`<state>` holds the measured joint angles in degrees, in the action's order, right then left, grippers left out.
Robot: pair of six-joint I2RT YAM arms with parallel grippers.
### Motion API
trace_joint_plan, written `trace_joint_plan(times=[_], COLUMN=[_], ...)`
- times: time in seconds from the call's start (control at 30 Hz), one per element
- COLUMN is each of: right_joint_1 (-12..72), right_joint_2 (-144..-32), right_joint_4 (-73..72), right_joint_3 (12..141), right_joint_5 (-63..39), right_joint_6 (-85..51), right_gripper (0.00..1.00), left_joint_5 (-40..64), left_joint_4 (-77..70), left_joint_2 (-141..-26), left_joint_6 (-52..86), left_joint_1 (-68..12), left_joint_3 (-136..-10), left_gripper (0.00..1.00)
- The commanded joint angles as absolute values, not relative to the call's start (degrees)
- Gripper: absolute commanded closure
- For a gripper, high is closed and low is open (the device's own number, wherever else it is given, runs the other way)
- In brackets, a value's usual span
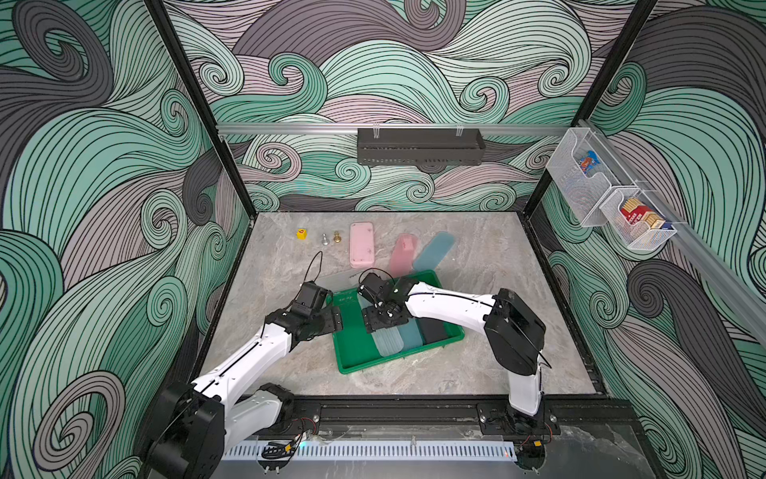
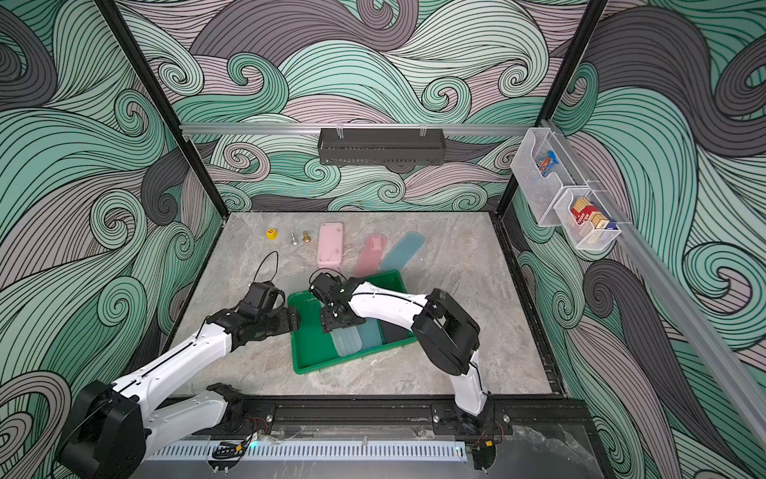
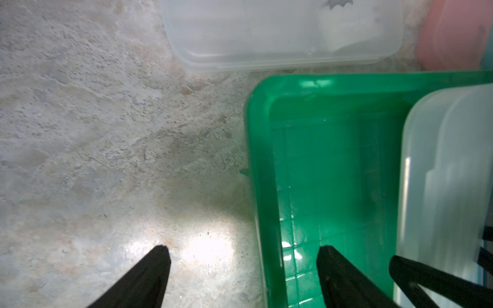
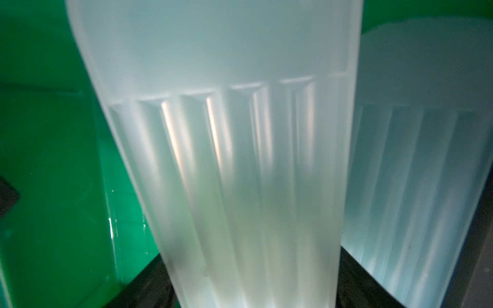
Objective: Put the pencil case into the storage box
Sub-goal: Place the pencil case at the storage box.
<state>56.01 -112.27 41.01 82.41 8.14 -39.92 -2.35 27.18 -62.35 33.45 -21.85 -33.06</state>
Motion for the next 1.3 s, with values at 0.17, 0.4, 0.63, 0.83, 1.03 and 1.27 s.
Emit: trace_joint_plan(times=[0.17, 0.4, 0.63, 0.83, 1.03, 1.27], right_joint_1=[57.3, 58.18, 58.14, 49.86, 32.79, 23.15], right_joint_2=[-110.57, -106.52, -102.7, -99.2, -103.85, -121.29], right_joint_4=[42.11, 42.2, 42.19, 42.36, 42.78, 46.91], right_joint_3=[79.56, 78.64, 76.48, 74.58, 82.35, 103.65], right_joint_5=[10.02, 10.87, 13.66, 14.6, 12.98, 13.0], right_joint_6=[-41.66, -40.02, -37.75, -33.21, -23.65, -17.63], right_gripper=[0.15, 0.03, 0.07, 0.07, 0.02, 0.01], left_joint_5=[-2.59, -3.08, -3.17, -3.43, -3.47, -3.63], left_joint_4=[28.56, 28.83, 28.86, 29.75, 29.44, 29.09], left_joint_2=[-61.26, -61.17, -61.35, -60.51, -61.11, -62.03], left_joint_6=[32.82, 32.71, 32.71, 32.64, 32.22, 32.27], left_joint_1=[-21.44, -21.46, -21.45, -21.42, -21.4, -21.45], left_joint_3=[-32.52, -32.52, -32.52, -32.65, -32.7, -32.7], left_gripper=[0.1, 0.1, 0.1, 0.1, 0.1, 0.1])
